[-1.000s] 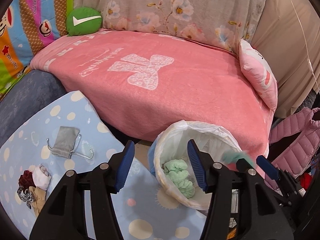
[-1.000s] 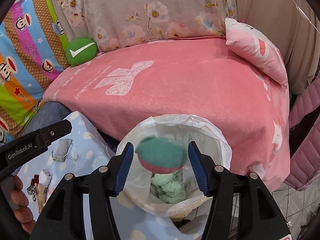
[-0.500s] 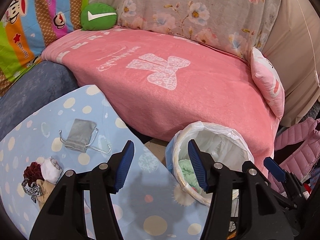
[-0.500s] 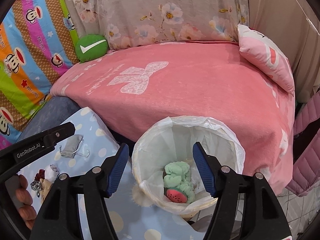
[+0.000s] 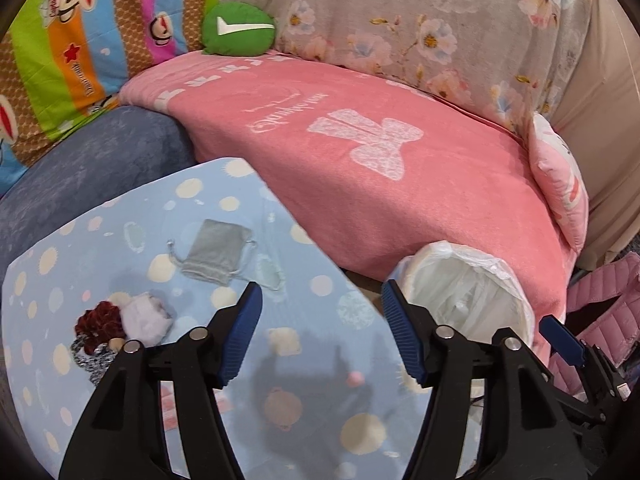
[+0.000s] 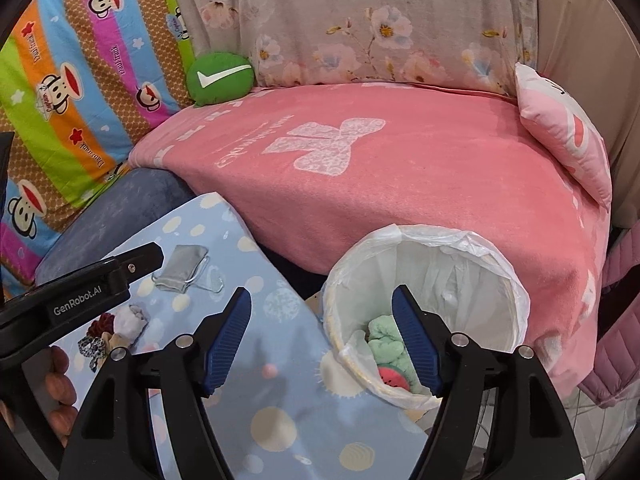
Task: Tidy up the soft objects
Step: 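Move both open tools back over the pile of items on the sheet, then grasp the leopard-print scrunchie with the left tool while the right tool grasps a pink packet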
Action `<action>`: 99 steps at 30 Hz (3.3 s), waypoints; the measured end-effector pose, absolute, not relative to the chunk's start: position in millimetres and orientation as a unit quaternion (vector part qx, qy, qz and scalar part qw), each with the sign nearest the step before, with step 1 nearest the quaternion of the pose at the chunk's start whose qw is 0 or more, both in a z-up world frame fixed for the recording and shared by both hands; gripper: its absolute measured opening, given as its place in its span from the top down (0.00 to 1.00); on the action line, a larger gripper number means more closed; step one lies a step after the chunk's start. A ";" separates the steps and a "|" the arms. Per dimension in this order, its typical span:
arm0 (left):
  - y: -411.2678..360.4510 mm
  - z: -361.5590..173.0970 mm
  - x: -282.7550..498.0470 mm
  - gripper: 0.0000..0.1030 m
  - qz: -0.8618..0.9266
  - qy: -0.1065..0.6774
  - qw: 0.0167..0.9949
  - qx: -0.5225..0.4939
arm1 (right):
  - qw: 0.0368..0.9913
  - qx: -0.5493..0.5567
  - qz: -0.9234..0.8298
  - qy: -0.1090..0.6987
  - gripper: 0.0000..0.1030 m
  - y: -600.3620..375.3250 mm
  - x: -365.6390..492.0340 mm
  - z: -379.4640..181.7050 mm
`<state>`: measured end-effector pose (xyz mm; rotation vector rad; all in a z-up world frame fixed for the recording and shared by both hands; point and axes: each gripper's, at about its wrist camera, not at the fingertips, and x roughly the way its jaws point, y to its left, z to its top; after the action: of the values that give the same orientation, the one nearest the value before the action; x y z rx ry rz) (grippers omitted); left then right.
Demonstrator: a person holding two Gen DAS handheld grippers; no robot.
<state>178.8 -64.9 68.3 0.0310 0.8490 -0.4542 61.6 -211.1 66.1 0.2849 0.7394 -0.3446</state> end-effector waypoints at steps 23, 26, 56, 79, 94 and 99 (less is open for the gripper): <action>115.1 3.0 207.3 0.30 -0.080 0.472 0.876 -0.056 | 0.901 0.090 -0.059 0.421 0.32 -71.8 102.7 20.6; 134.5 -8.9 210.5 0.29 -0.068 0.486 0.869 -0.069 | 0.897 0.087 -0.049 0.431 0.32 -58.8 104.7 10.5; 172.9 -32.8 226.1 0.97 -0.106 0.522 0.833 -0.148 | 0.851 0.096 -0.001 0.515 0.51 0.4 147.7 -73.5; 122.6 27.1 216.8 0.97 -0.147 0.480 0.858 -0.108 | 0.877 0.104 0.001 0.469 0.86 -18.4 139.6 -26.8; 10.8 99.7 199.5 0.97 -0.235 0.433 0.868 -0.065 | 0.922 0.133 -0.057 0.359 0.86 -107.7 103.2 76.3; -34.5 110.8 189.8 0.97 -0.268 0.428 0.862 -0.048 | 0.928 0.141 -0.085 0.334 0.86 -146.4 86.6 94.8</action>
<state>189.8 -34.5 110.8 -0.1011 0.8977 -0.5613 86.6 -146.4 94.8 0.2886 0.6849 -0.1733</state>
